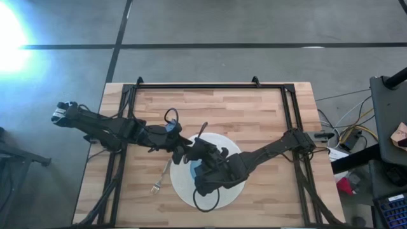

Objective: Pick & Place Utensil
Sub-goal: Put the spoon into the blue bowl

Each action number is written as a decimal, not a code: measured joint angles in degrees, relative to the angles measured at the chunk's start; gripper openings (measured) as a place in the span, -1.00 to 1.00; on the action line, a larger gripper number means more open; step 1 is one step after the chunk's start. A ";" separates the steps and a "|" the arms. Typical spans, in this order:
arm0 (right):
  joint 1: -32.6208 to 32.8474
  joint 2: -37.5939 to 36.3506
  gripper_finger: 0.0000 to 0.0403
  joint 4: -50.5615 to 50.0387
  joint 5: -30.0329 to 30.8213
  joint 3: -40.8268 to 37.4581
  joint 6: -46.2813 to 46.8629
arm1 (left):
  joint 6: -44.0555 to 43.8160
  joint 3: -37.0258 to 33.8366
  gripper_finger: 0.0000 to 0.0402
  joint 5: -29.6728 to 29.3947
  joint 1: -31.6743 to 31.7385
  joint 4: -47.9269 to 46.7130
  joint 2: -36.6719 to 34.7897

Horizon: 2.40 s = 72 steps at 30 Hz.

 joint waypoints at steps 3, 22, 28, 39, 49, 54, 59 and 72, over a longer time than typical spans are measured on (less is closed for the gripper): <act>-0.01 0.00 -0.94 1.03 -0.01 0.00 -0.69 | 0.50 0.00 -0.17 -0.11 0.02 0.02 0.00; -0.12 -0.02 -0.94 1.18 -2.09 -0.09 -1.24 | 6.66 0.00 -0.97 0.70 -0.04 0.22 0.13; -0.11 -0.09 -0.92 1.14 -3.23 -0.09 0.06 | 7.73 0.00 -0.98 0.61 -0.04 0.02 0.13; 0.13 -0.21 -0.51 1.08 -3.79 0.02 2.17 | 8.40 0.00 -0.99 -1.13 0.00 -0.94 0.15; 0.35 -7.25 -0.33 0.09 -7.33 0.02 11.27 | 11.32 0.00 -1.00 -2.35 0.02 -0.96 0.15; 0.39 -13.94 -0.32 -2.53 -16.69 -0.19 22.76 | 12.38 0.00 -1.00 -2.87 0.02 -0.93 0.15; 0.36 -19.78 -0.32 -4.33 -19.46 -1.58 31.88 | 13.80 0.00 -1.00 -3.39 0.02 -0.83 0.13; 0.35 -35.26 -0.32 -5.42 -27.40 -14.78 51.27 | 19.42 0.00 -1.00 -3.44 0.00 1.99 0.13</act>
